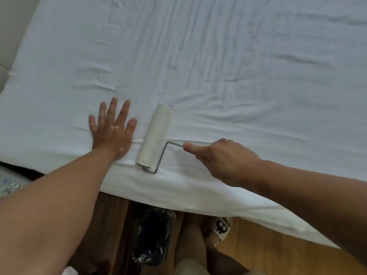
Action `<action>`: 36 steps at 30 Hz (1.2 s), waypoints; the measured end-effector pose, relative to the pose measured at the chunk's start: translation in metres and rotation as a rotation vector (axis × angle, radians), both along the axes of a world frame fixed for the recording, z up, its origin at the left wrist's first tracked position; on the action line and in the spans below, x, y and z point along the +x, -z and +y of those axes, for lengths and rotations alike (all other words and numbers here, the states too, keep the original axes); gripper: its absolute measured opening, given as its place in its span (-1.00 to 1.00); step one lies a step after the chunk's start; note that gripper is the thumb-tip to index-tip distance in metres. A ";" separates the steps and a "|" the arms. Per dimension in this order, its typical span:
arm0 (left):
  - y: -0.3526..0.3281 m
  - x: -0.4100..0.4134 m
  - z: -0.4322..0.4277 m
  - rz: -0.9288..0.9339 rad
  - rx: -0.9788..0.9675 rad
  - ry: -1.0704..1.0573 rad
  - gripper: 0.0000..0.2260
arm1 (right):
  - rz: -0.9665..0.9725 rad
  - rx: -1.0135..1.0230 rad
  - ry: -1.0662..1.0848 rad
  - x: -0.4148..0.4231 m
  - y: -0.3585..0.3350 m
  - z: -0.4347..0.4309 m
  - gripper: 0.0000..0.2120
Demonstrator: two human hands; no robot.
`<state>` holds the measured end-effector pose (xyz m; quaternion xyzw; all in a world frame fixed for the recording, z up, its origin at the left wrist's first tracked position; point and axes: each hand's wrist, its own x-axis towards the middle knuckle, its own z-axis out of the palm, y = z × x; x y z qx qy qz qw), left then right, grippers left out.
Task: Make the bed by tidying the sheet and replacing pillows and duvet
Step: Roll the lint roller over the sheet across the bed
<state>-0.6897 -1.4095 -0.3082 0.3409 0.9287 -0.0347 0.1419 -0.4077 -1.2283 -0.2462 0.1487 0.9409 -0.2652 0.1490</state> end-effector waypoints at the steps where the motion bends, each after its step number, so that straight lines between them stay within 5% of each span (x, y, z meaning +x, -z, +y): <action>1: 0.000 0.000 -0.003 0.003 0.001 0.013 -0.48 | 0.035 0.013 -0.005 0.020 0.002 0.004 -0.58; 3: 0.001 0.001 -0.010 0.014 0.027 0.027 -0.48 | 0.058 0.035 -0.033 0.089 -0.002 0.016 -0.56; 6: 0.004 0.005 -0.011 0.038 0.041 0.031 -0.46 | -0.178 0.093 0.048 0.180 -0.030 0.045 -0.56; 10: 0.000 0.032 0.016 0.049 0.070 -0.065 -0.35 | -0.113 0.133 -0.029 0.175 -0.029 0.043 -0.54; 12: -0.004 0.058 0.047 0.023 0.122 0.057 -0.36 | -0.026 0.163 -0.095 0.141 -0.012 0.027 -0.52; 16: -0.005 0.099 0.111 -0.050 0.157 0.404 -0.42 | -0.156 0.081 -0.046 0.173 -0.001 0.041 -0.53; 22: 0.007 0.118 0.120 0.054 0.158 0.376 -0.44 | -0.333 0.120 0.118 0.332 -0.051 0.087 -0.54; 27: -0.002 0.103 0.152 0.048 0.219 0.372 -0.52 | -0.080 0.138 0.122 0.246 -0.057 0.091 -0.57; 31: -0.003 0.079 0.199 0.048 0.167 0.295 -0.50 | 0.036 0.124 0.363 0.138 -0.008 0.110 -0.54; 36: 0.004 0.057 0.230 0.050 0.069 0.323 -0.43 | -0.012 -0.010 0.569 0.210 -0.008 0.030 -0.60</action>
